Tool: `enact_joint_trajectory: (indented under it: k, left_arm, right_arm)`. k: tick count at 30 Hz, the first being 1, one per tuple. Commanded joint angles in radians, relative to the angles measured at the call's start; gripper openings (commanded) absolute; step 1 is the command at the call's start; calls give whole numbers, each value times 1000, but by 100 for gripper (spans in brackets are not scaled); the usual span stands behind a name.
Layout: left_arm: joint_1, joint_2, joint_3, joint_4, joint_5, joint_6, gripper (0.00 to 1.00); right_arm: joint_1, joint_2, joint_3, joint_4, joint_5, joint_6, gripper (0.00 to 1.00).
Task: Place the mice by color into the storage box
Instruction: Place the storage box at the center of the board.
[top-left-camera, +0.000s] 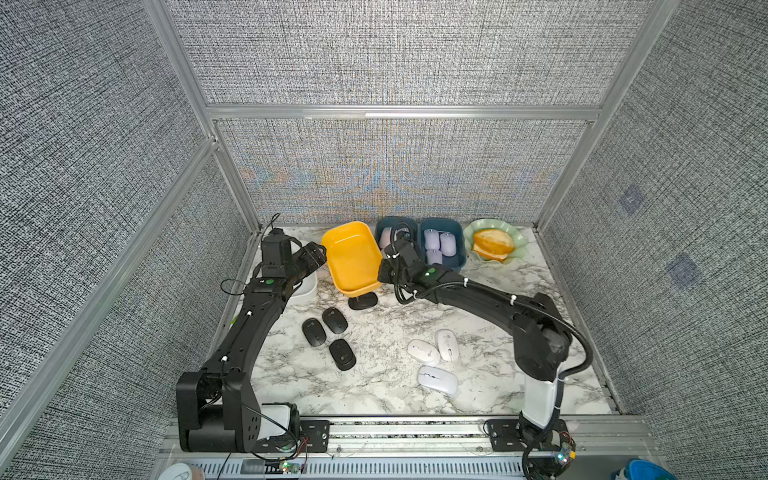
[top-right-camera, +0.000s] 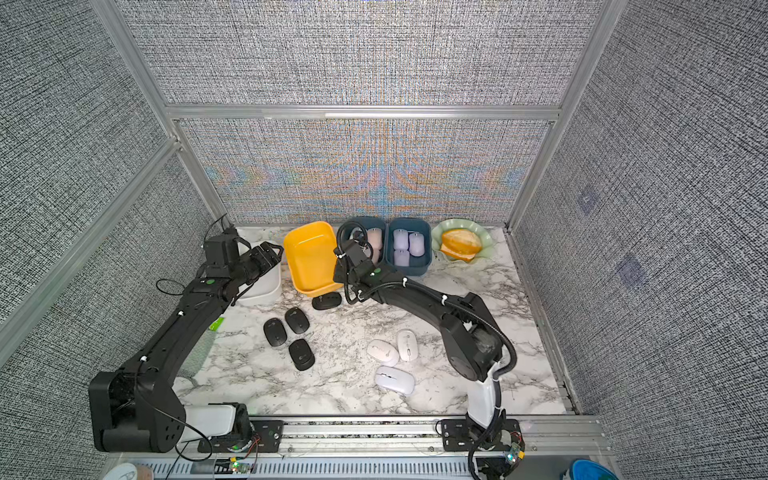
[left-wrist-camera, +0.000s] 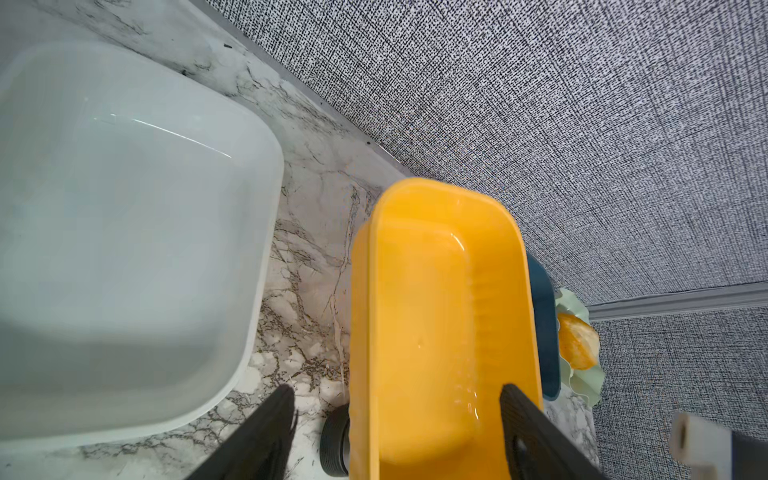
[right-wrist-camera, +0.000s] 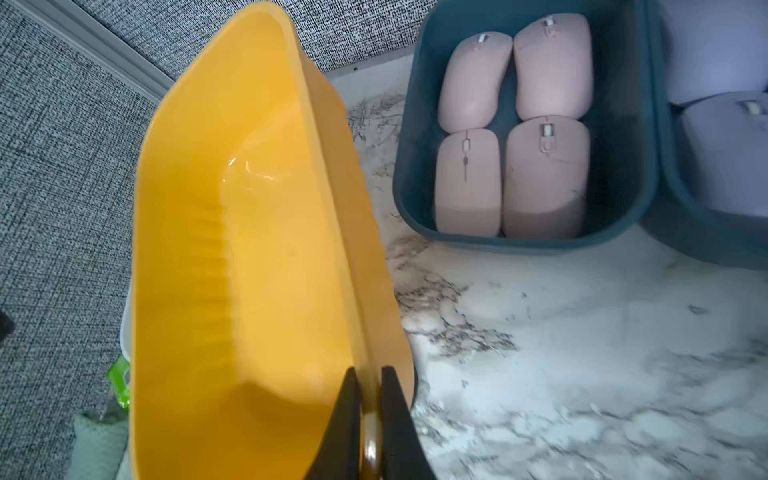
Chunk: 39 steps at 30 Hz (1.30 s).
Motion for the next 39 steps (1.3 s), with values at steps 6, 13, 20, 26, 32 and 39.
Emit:
enact_joint_trajectory:
  k: [6,13,20,26,32,39]
  left_arm:
    - [-2,-7,-20,40,54,-32,78]
    - [-6,-3,-29,57,84,-52,77]
    - [-17,6,-26,51,84,-49,77]
    - [-27,-4,-25,49,61,-35,77]
    - [-29,-4,-23,44,61,-33,77]
    - [-28,-4,-23,47,71,-36,77]
  right_arm:
    - [4,-288,-314,-61,86,48,0]
    - [25,-480,-496,-199,168,153,0]
    - [30,-439,-546,-196,155,227,0]
    - [33,-355,-562,-116,151,268,0]
    - [75,-284,-480,-110,124,283,0]
    - [102,-257,-509,-79,77,349,3]
